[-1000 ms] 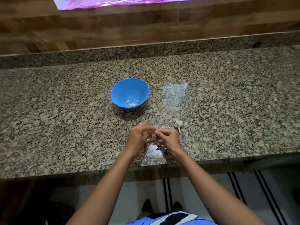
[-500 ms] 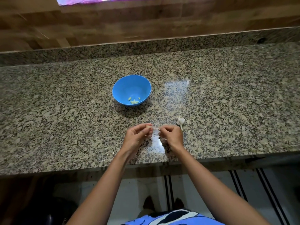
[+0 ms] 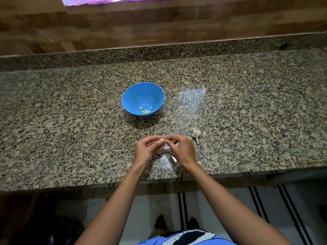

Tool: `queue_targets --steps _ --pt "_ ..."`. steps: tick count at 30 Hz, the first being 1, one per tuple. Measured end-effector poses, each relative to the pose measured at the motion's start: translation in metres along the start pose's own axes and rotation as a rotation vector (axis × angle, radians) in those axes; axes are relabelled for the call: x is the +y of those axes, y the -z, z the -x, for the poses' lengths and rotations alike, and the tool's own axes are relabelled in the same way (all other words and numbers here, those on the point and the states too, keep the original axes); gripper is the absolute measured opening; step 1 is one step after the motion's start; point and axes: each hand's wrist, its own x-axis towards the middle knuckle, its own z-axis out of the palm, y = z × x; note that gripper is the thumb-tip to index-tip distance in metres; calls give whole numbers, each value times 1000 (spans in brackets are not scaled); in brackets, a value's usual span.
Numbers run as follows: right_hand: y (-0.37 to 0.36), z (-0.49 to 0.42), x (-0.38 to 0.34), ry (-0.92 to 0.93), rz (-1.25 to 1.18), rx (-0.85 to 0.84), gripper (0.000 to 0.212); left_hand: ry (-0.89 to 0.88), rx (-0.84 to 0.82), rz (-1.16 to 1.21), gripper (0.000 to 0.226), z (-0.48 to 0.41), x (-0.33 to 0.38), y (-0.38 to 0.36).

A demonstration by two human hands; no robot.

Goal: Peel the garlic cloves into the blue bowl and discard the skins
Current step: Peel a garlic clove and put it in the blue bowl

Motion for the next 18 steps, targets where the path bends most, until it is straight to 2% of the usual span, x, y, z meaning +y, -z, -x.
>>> queue_targets --steps 9,18 --pt "6 -3 -3 50 -9 -96 23 -40 27 -8 13 2 0 -2" --pt "6 -4 2 -11 -76 -123 24 -7 30 -28 15 2 -2 2"
